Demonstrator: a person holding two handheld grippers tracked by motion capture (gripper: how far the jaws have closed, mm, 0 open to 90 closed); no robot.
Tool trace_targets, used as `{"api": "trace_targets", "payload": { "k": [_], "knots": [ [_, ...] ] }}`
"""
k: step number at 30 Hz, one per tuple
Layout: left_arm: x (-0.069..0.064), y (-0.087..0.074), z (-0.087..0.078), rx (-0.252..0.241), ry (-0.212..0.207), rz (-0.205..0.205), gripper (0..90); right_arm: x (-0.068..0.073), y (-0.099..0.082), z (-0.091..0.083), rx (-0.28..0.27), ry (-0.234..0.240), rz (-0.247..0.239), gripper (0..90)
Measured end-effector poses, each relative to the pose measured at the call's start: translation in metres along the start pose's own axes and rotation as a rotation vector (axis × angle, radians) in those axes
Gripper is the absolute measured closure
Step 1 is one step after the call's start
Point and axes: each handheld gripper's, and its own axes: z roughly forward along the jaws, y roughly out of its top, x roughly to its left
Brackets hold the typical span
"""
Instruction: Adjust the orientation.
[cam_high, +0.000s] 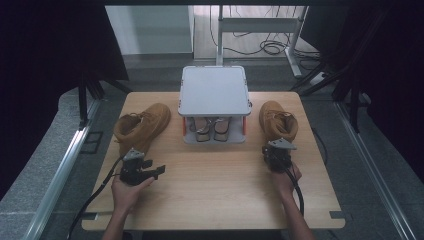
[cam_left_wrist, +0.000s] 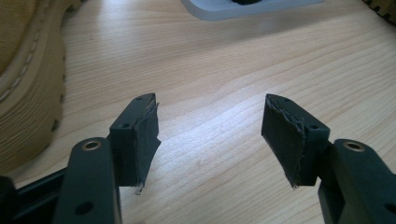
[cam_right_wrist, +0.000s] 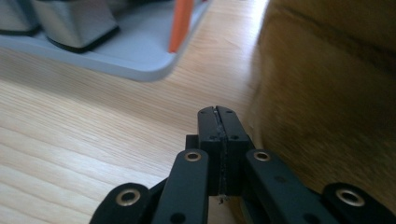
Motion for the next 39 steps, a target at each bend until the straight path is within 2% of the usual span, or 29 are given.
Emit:
{"api": "trace_targets", "payload": {
  "k": [4,7,10,13,18,28,36,39],
  "knots": [
    [0.003,0.002,0.0,-0.008,-0.041,-0.021,36.9,-0.001,-0.001,-0.001,-0.009,0.005,-0.001,89.3],
    [0.002,0.002,0.0,-0.002,-0.018,-0.009,37.1,-0.001,-0.002,-0.002,-0.012,0.003,-0.002,89.3],
    [0.002,0.002,0.0,-0.001,-0.009,-0.003,37.0,-0.003,-0.003,-0.004,-0.012,0.013,0.004,89.4],
    [0.002,0.002,0.0,-0.001,-0.011,-0.003,37.0,-0.006,-0.004,-0.007,-0.003,0.004,0.004,89.4],
    [0.002,0.002,0.0,-0.002,-0.014,-0.003,37.0,-0.018,-0.008,-0.014,0.005,-0.007,0.031,89.4],
    [0.004,0.002,0.0,0.0,-0.014,-0.009,36.9,-0.042,-0.017,-0.025,-0.002,-0.005,0.04,89.4],
    [0.008,0.001,-0.001,-0.003,-0.009,-0.016,36.8,-0.052,-0.02,-0.03,0.0,-0.016,0.036,89.4],
    [0.009,0.001,-0.003,-0.004,-0.005,-0.019,36.8,-0.059,-0.021,-0.033,0.005,-0.034,0.054,89.4]
  ]
}}
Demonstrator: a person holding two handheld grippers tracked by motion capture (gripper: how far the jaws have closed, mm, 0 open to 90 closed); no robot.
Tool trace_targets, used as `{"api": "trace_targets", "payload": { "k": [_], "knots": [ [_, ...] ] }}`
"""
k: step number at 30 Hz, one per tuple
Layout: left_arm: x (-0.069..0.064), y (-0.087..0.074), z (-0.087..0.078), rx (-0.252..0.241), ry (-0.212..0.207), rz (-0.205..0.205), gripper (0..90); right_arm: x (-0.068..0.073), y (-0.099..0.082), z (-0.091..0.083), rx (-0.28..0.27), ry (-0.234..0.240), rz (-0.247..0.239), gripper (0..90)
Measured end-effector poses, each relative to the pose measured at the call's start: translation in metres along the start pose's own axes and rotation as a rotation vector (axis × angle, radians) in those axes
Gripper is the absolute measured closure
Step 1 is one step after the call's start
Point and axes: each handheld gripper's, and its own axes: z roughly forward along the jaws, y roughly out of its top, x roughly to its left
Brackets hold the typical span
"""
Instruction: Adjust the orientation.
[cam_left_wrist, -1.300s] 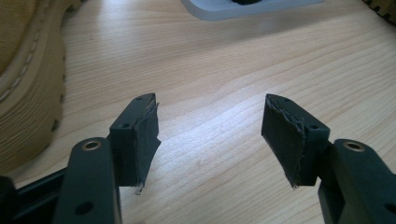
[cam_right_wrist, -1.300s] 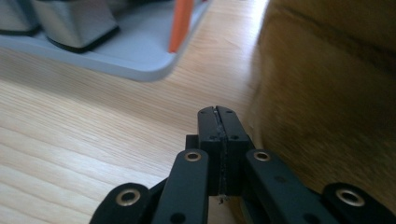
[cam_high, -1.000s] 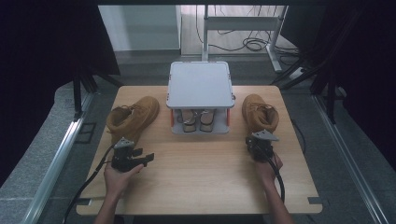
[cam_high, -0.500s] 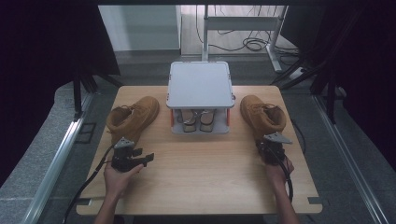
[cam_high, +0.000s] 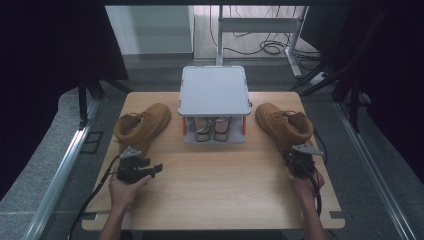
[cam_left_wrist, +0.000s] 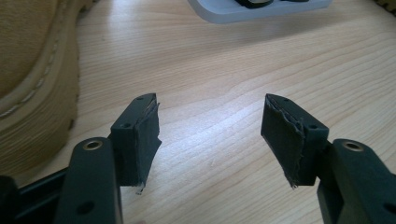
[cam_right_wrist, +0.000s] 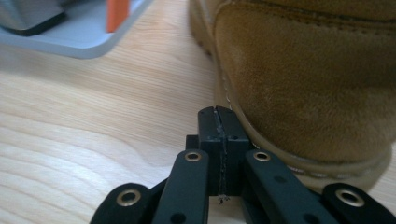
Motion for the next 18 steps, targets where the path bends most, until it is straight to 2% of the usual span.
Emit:
{"api": "trace_targets", "payload": {
  "k": [3,9,13,18],
  "knots": [
    [0.001,0.0,0.0,0.0,-0.001,0.0,36.8,-0.009,-0.003,-0.002,-0.01,0.011,0.037,89.4],
    [0.001,0.0,0.0,0.0,-0.001,0.001,36.8,-0.007,-0.003,-0.003,-0.006,0.001,0.014,89.4],
    [0.002,0.002,-0.003,-0.012,-0.002,-0.004,36.8,-0.009,-0.002,-0.006,-0.025,0.049,0.036,89.3],
    [0.002,0.002,-0.004,-0.02,-0.006,-0.006,36.9,-0.004,0.002,-0.012,-0.06,0.078,0.012,89.3]
  ]
}}
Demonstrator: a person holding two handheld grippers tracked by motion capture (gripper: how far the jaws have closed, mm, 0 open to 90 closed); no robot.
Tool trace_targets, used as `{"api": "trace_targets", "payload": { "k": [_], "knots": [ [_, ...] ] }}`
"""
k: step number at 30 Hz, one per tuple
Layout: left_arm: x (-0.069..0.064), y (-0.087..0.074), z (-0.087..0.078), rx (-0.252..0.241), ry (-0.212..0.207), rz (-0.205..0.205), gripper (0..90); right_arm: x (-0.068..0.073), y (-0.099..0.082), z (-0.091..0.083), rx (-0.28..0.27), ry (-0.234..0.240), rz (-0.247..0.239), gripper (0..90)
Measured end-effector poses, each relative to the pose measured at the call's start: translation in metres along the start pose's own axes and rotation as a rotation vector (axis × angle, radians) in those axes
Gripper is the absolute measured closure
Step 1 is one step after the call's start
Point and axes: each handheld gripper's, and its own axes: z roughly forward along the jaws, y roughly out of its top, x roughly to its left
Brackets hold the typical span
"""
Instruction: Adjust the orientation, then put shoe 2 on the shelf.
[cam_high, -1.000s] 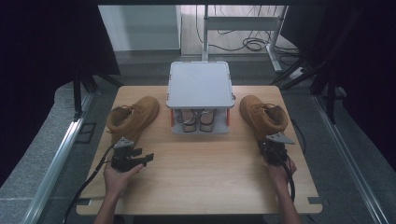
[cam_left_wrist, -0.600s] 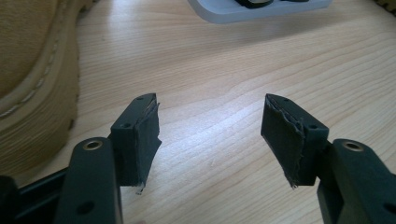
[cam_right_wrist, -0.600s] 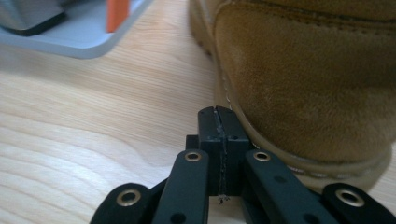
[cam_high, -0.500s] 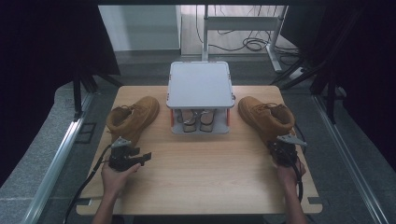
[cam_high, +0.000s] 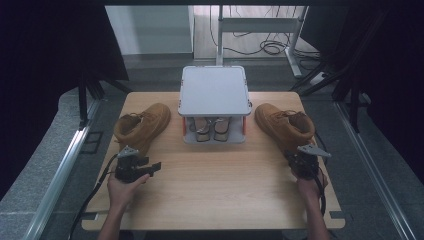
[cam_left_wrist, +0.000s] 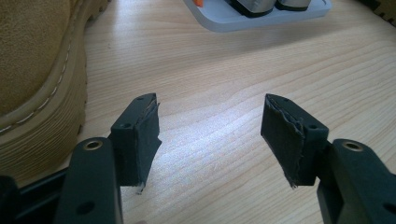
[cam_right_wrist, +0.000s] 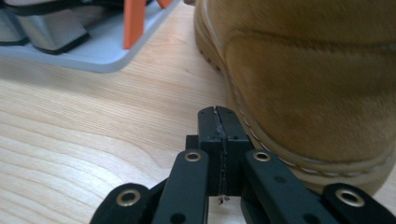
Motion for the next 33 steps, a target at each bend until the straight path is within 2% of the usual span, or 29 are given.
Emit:
{"api": "trace_targets", "payload": {
  "k": [7,10,13,16,21,25,30,33],
  "knots": [
    [-0.001,0.002,-0.005,-0.032,0.002,0.004,37.2,0.007,0.007,-0.008,-0.037,0.045,0.004,88.6],
    [-0.005,0.006,-0.009,-0.05,0.018,0.018,37.2,0.011,0.012,-0.014,-0.048,0.071,-0.008,85.9],
    [-0.008,0.01,-0.014,-0.075,0.011,0.031,37.3,0.017,0.018,-0.019,-0.062,0.088,-0.032,83.7],
    [-0.01,0.014,-0.021,-0.098,0.008,0.043,37.3,0.02,0.022,-0.024,-0.075,0.107,-0.031,81.9],
    [-0.009,0.026,-0.036,-0.142,0.006,0.049,37.3,0.025,0.03,-0.027,-0.089,0.145,-0.028,73.2],
    [-0.005,0.037,-0.054,-0.191,-0.004,0.041,37.3,0.032,0.04,-0.029,-0.099,0.172,-0.025,60.3],
    [0.004,0.052,-0.078,-0.219,0.05,0.046,37.3,0.041,0.049,-0.034,-0.13,0.212,-0.033,52.9],
    [0.012,0.059,-0.09,-0.236,0.106,0.039,37.3,0.041,0.05,-0.038,-0.151,0.223,-0.033,51.7]
  ]
}}
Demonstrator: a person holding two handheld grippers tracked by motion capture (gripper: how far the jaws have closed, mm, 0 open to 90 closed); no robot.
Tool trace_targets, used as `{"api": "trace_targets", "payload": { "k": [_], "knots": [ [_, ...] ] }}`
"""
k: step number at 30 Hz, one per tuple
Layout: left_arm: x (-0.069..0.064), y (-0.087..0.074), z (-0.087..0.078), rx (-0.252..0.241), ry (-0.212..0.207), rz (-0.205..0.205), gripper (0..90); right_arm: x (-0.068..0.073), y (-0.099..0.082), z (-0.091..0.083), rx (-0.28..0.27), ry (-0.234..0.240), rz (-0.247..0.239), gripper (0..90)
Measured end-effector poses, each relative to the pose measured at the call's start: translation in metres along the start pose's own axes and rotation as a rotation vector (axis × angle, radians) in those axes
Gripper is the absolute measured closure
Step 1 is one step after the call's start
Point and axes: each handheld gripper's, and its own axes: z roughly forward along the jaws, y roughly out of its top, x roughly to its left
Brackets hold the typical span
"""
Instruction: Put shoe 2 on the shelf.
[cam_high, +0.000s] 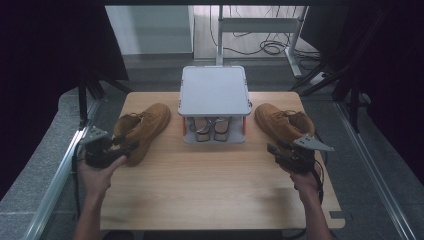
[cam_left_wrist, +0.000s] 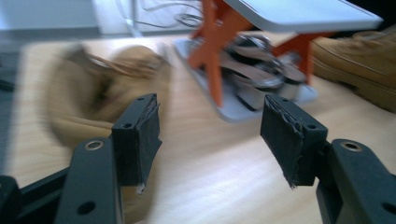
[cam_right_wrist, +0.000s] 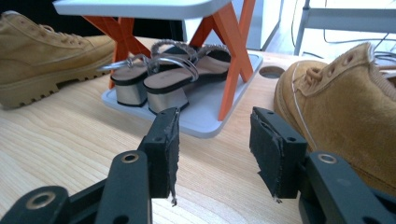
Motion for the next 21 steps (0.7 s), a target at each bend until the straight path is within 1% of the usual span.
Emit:
{"api": "trace_targets", "payload": {
  "k": [2,3,4,9,11,14,17,18,19,21],
  "knots": [
    [0.007,0.005,-0.004,-0.006,0.019,-0.009,37.4,-0.001,0.0,-0.003,-0.007,-0.006,0.001,51.0],
    [0.014,0.009,-0.006,-0.007,0.036,-0.014,37.4,-0.002,0.0,-0.004,-0.009,-0.009,0.001,50.9],
    [0.017,0.01,-0.006,-0.006,0.045,-0.016,37.5,-0.003,0.0,-0.006,-0.015,-0.014,0.009,50.8],
    [0.036,0.022,0.001,0.011,0.089,-0.041,37.5,-0.007,-0.002,-0.007,-0.017,-0.026,0.018,50.4],
    [0.045,0.026,0.008,0.025,0.105,-0.053,37.6,-0.008,-0.003,-0.007,-0.014,-0.028,0.022,50.3],
    [0.058,0.031,0.022,0.054,0.114,-0.071,37.6,-0.009,-0.005,-0.007,-0.013,-0.033,0.025,50.3],
    [0.073,0.035,0.039,0.098,0.124,-0.107,37.7,-0.008,-0.006,-0.006,-0.007,-0.035,0.025,49.6],
    [0.077,0.036,0.045,0.113,0.124,-0.111,38.1,-0.008,-0.006,-0.006,-0.007,-0.034,0.025,49.6],
    [0.08,0.036,0.05,0.128,0.127,-0.121,38.1,-0.008,-0.007,-0.006,-0.006,-0.034,0.023,49.5],
    [0.085,0.036,0.059,0.151,0.124,-0.124,38.3,-0.007,-0.007,-0.006,-0.005,-0.036,0.022,49.4]
  ]
}}
